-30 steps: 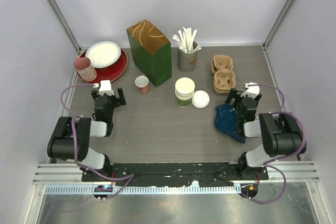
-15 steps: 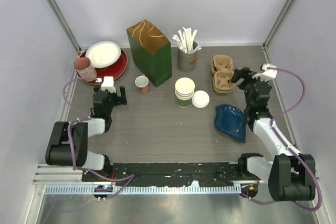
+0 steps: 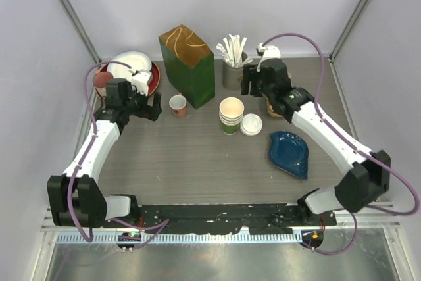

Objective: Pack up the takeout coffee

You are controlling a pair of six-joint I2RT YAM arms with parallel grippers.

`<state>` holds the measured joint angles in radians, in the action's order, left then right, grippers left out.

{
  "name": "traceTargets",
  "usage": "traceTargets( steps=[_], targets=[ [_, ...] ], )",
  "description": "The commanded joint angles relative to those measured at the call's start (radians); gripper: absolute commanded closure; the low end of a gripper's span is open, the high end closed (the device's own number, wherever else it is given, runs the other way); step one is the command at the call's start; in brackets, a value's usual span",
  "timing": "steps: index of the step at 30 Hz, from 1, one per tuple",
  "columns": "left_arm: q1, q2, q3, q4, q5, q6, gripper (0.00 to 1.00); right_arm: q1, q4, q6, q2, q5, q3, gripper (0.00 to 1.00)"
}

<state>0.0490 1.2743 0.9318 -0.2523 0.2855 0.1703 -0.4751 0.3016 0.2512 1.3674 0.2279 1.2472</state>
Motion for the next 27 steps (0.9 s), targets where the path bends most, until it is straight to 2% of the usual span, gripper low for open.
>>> traceTargets(
  steps=[1,4,5,12,16,18,19,22,27],
  targets=[
    [-0.006,-0.020,0.188,-0.390,0.098,0.014,0.06,-0.040,0.261,-0.079,0.120,0.064,0.176,0.37],
    [-0.005,-0.018,0.243,-0.479,0.119,-0.017,0.09,-0.063,0.313,-0.096,0.179,0.015,0.233,0.48],
    [-0.005,-0.016,0.252,-0.504,0.129,-0.029,0.09,-0.068,0.335,-0.102,0.191,-0.001,0.241,0.49],
    [-0.005,-0.023,0.263,-0.519,0.133,-0.037,0.11,-0.097,0.373,-0.128,0.271,-0.021,0.268,0.47],
    [-0.005,-0.026,0.262,-0.519,0.133,-0.040,0.11,-0.105,0.378,-0.130,0.314,-0.027,0.300,0.51],
    [-0.005,-0.030,0.259,-0.519,0.141,-0.035,0.11,-0.109,0.383,-0.132,0.334,-0.029,0.311,0.56],
    [-0.005,-0.032,0.260,-0.519,0.141,-0.035,0.11,-0.111,0.383,-0.133,0.340,-0.027,0.323,0.63],
    [-0.005,-0.035,0.259,-0.521,0.142,-0.034,0.11,-0.125,0.390,-0.133,0.345,-0.001,0.342,0.76],
    [-0.005,-0.033,0.265,-0.528,0.153,-0.028,0.11,-0.168,0.401,-0.150,0.335,0.099,0.357,0.88]
  ],
)
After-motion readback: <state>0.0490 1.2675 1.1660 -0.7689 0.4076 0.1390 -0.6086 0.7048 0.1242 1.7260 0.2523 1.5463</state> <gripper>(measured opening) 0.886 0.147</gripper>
